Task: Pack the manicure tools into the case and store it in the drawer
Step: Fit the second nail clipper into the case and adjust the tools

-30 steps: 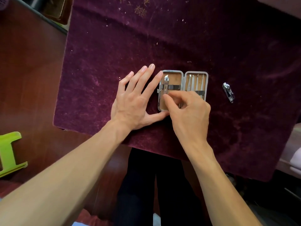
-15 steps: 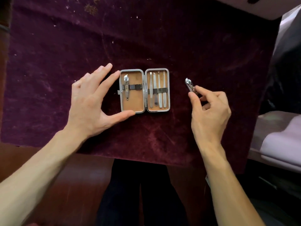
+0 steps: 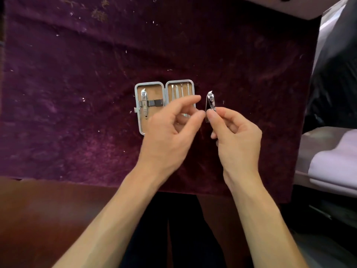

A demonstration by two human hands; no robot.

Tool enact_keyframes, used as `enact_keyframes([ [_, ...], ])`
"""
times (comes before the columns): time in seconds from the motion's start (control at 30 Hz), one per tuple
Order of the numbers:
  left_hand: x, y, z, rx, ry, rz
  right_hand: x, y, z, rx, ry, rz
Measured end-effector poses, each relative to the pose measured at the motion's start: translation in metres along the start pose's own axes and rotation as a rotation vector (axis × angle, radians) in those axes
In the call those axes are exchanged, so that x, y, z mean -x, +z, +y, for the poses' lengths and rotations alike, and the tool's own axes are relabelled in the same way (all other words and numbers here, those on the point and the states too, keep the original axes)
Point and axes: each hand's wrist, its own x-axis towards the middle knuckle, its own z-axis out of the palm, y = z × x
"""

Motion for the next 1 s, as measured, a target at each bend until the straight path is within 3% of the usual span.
enact_keyframes([
  [0.2,0.006,-0.009,-0.009,0.041,-0.093,-0.068,0.024,0.003,-0.008,-0.135,0.012,-0.180],
  [0.63,0.021,-0.051,-0.017,0.022,-0.128,-0.068,0.053,0.011,-0.015,0.101,-0.187,-0.418],
  [1.0,0.022,-0.079,-0.021,-0.056,-0.155,-0.083,0.050,0.033,-0.030,0.128,-0.285,-0.412],
])
